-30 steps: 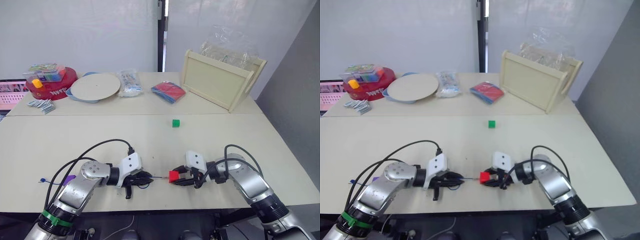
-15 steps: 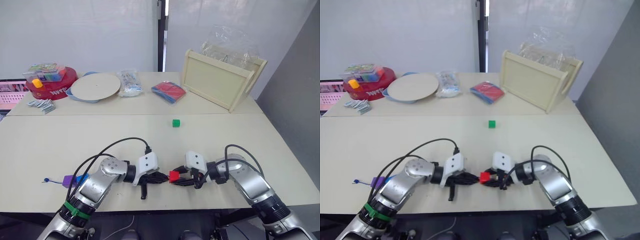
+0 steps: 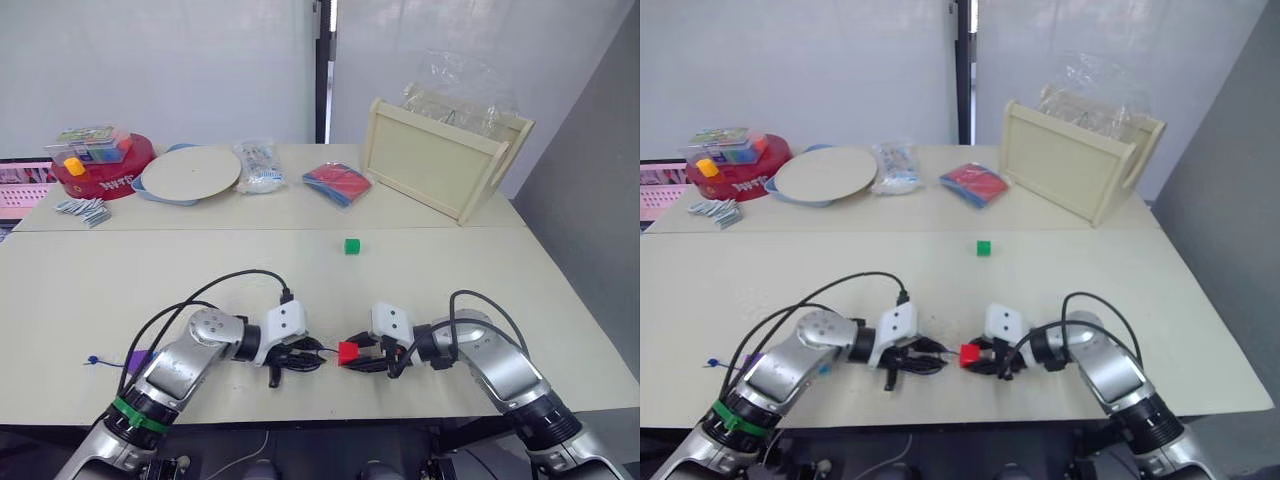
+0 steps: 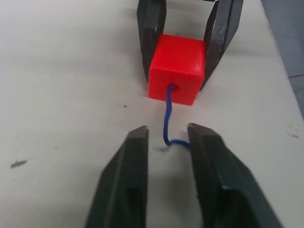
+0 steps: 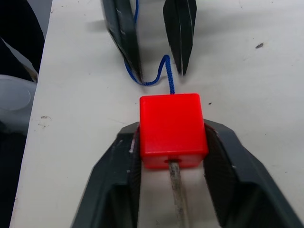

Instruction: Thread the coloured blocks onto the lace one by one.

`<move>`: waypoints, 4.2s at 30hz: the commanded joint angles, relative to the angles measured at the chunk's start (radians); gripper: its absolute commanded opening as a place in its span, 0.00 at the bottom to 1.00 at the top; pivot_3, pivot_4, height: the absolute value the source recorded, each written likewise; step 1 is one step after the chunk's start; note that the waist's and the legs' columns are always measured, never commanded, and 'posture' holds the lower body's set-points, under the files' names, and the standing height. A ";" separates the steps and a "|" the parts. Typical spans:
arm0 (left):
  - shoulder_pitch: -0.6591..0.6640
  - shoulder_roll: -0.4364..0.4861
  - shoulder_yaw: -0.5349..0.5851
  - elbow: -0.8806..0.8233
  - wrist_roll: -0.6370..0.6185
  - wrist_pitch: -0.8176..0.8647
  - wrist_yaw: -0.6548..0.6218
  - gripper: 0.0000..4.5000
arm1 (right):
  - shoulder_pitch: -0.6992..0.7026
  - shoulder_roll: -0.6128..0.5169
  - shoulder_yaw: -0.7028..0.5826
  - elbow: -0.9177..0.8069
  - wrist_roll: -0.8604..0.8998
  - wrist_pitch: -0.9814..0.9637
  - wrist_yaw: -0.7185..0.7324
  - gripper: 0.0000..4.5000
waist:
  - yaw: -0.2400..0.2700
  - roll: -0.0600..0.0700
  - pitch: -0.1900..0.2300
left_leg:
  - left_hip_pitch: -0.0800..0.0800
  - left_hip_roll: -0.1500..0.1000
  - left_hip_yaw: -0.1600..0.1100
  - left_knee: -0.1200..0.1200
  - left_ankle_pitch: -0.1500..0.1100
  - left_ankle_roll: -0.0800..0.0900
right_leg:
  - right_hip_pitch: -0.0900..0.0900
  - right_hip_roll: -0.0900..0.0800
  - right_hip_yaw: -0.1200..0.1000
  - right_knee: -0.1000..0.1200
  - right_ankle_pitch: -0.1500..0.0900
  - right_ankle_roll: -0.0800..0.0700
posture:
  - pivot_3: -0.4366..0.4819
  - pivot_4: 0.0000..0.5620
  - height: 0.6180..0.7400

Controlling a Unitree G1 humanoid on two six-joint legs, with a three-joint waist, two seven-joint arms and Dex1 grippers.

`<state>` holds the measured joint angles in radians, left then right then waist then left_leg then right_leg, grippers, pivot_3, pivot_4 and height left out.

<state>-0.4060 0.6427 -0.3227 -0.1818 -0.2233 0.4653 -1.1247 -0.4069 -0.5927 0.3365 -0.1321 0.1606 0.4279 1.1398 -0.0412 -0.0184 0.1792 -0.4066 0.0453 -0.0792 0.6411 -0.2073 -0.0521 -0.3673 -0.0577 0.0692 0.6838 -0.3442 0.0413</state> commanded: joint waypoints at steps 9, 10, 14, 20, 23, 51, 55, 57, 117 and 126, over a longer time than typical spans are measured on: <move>-0.086 -0.041 -0.028 -0.004 -0.005 -0.002 -0.012 0.92 | 0.079 -0.109 -0.152 -0.174 0.105 0.106 -0.033 1.00 | 0.026 0.000 0.000 | -0.002 -0.001 0.000 0.000 0.000 0.000 | 0.000 -0.001 0.000 -0.002 0.000 0.000 | 0.48 0.27 1.00; -0.102 -0.059 -0.043 0.008 0.001 -0.007 -0.014 0.92 | 0.097 -0.129 -0.163 -0.192 0.108 0.106 -0.031 1.00 | 0.026 0.000 0.000 | -0.002 -0.002 0.000 0.001 0.000 0.000 | 0.000 -0.001 0.000 -0.002 0.000 0.000 | 0.48 0.27 1.00; -0.144 -0.125 -0.089 0.059 0.019 -0.018 -0.016 0.92 | 0.153 -0.171 -0.189 -0.231 0.098 0.090 -0.057 1.00 | 0.027 0.000 0.000 | -0.002 -0.002 0.000 0.001 0.000 0.000 | 0.000 -0.001 0.000 -0.002 0.000 0.000 | 0.48 0.27 1.00; -0.173 -0.187 -0.140 0.198 0.092 -0.102 0.001 0.92 | 0.186 -0.165 -0.163 -0.213 0.038 0.043 -0.127 1.00 | 0.022 0.000 0.000 | -0.002 -0.001 0.000 0.001 0.000 0.001 | 0.000 -0.001 0.000 -0.002 0.000 0.000 | 0.48 0.27 1.00; -0.186 -0.205 -0.148 0.232 0.106 -0.133 -0.015 0.86 | 0.192 -0.161 -0.153 -0.208 0.031 0.031 -0.135 1.00 | 0.026 0.000 0.000 | -0.002 -0.002 0.000 0.001 0.000 0.001 | -0.001 -0.001 0.000 -0.002 0.000 0.000 | 0.48 0.27 1.00; -0.124 -0.159 -0.108 0.156 0.082 -0.114 -0.069 0.27 | 0.174 -0.189 -0.143 -0.127 0.036 -0.045 -0.080 0.00 | 0.026 0.000 0.000 | -0.002 -0.002 0.000 0.001 0.000 0.001 | 0.000 -0.001 0.000 -0.002 0.000 0.000 | 0.48 0.27 1.00; -0.019 0.003 -0.019 0.064 0.048 -0.069 -0.104 0.27 | 0.154 -0.187 -0.133 -0.159 0.048 -0.032 -0.067 0.00 | 0.011 0.000 0.000 | -0.001 -0.001 0.000 0.001 0.000 0.001 | 0.000 -0.001 0.001 -0.001 0.000 0.000 | 0.48 0.27 1.00; 0.052 0.100 0.028 0.027 0.038 -0.068 -0.121 0.27 | 0.151 -0.194 -0.132 -0.175 0.052 -0.027 -0.059 0.00 | -0.001 0.000 0.000 | 0.000 0.001 0.000 -0.001 0.000 0.001 | 0.000 0.001 0.000 -0.001 0.000 0.000 | 0.48 0.27 1.00; -0.071 -0.163 -0.039 0.188 0.036 -0.206 0.006 0.22 | 0.005 -0.111 -0.003 -0.189 0.005 0.067 -0.060 0.00 | 0.005 0.000 0.001 | -0.002 0.001 0.001 0.000 0.000 0.001 | -0.003 0.001 0.000 0.001 -0.001 -0.002 | 0.48 0.27 1.00; -0.070 -0.176 -0.008 0.178 0.014 -0.189 0.013 0.01 | 0.004 -0.114 0.009 -0.179 0.000 0.059 -0.058 0.00 | 0.005 0.000 0.001 | -0.002 0.001 0.001 0.000 0.000 0.001 | -0.003 0.001 0.000 0.001 -0.001 -0.002 | 0.48 0.27 1.00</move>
<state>-0.4693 0.4756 -0.3710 0.0179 -0.1833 0.2731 -1.1251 -0.4045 -0.6995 0.3428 -0.2880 0.1593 0.4908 1.0692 -0.0360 -0.0181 0.1797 -0.4088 0.0460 -0.0786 0.6415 -0.2077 -0.0512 -0.3700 -0.0569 0.0694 0.6853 -0.3453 0.0391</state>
